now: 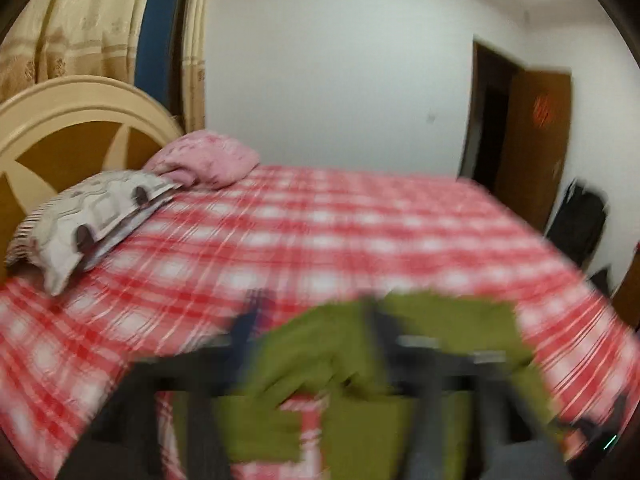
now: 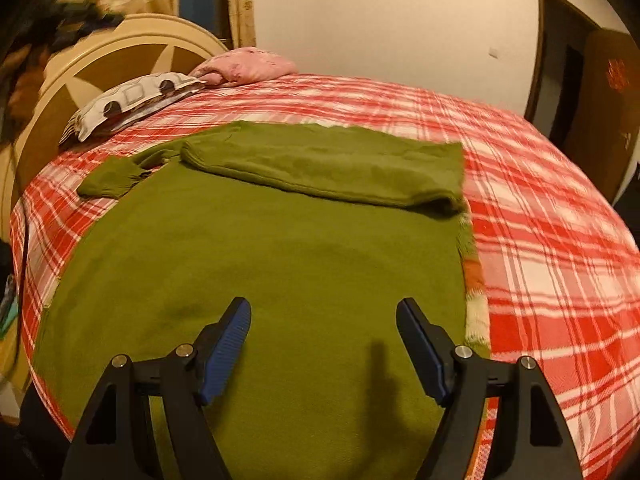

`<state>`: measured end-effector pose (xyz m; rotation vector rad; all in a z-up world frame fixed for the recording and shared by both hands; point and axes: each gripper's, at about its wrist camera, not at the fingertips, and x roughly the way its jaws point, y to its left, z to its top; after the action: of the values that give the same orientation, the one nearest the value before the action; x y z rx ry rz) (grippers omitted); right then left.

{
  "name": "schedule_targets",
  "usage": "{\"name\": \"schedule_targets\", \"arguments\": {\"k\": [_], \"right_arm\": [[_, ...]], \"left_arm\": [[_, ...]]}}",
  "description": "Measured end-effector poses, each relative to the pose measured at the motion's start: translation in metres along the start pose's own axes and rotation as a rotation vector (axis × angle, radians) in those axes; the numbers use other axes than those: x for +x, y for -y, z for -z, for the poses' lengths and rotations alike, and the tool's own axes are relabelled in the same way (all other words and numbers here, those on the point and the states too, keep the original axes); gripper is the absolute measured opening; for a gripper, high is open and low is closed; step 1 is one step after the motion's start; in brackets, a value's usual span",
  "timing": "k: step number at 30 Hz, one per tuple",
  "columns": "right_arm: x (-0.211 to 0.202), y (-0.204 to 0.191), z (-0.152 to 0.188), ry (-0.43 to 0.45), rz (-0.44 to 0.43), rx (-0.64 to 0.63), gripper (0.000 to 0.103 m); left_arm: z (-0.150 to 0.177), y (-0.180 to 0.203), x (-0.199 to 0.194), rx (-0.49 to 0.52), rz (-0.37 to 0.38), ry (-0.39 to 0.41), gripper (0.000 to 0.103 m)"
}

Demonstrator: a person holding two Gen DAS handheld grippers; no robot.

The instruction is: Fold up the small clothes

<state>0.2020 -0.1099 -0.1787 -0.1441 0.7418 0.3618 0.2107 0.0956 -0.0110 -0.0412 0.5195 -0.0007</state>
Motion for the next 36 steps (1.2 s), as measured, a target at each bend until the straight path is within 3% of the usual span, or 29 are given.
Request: {"name": "schedule_targets", "arguments": {"k": [2,5,10,16,20,22,23,24,25,26,30,36], "right_arm": [[0.003,0.003,0.002,-0.016,0.001,0.017,0.076],[0.008,0.005,0.005,-0.036,0.0,0.045,0.076],[0.012,0.0,0.008,-0.052,0.01,0.027,0.076],[0.017,-0.002,0.011,-0.059,0.014,0.027,0.076],[0.017,-0.002,0.011,-0.056,0.015,0.022,0.076],[0.017,-0.001,0.011,-0.055,0.012,0.026,0.076],[0.017,0.0,0.011,-0.054,0.011,0.028,0.076],[0.017,0.0,0.011,-0.053,0.01,0.03,0.076],[0.016,0.001,0.011,-0.051,0.009,0.031,0.076],[0.016,0.001,0.011,-0.049,0.008,0.033,0.076],[0.016,0.001,0.011,-0.046,0.004,0.036,0.076],[0.014,0.001,0.011,-0.04,0.003,0.042,0.076]], "left_arm": [[0.02,-0.006,0.002,0.048,-0.042,-0.022,0.092],[0.056,-0.009,0.02,0.13,-0.096,-0.126,0.083],[0.099,-0.007,0.052,0.264,-0.082,-0.252,0.08],[0.12,0.009,0.074,0.314,-0.04,-0.323,0.08],[0.129,0.003,0.106,0.282,-0.043,-0.422,0.077],[0.13,-0.002,0.109,0.249,-0.015,-0.416,0.076],[0.13,-0.002,0.109,0.247,-0.005,-0.419,0.064],[0.128,-0.002,0.109,0.235,0.03,-0.429,0.033],[0.126,0.001,0.106,0.234,0.052,-0.433,0.019],[0.126,0.005,0.104,0.264,0.016,-0.43,0.012],[0.11,-0.006,0.098,0.198,0.014,-0.408,0.01],[0.072,-0.038,0.075,0.026,0.039,-0.292,0.01]]}}
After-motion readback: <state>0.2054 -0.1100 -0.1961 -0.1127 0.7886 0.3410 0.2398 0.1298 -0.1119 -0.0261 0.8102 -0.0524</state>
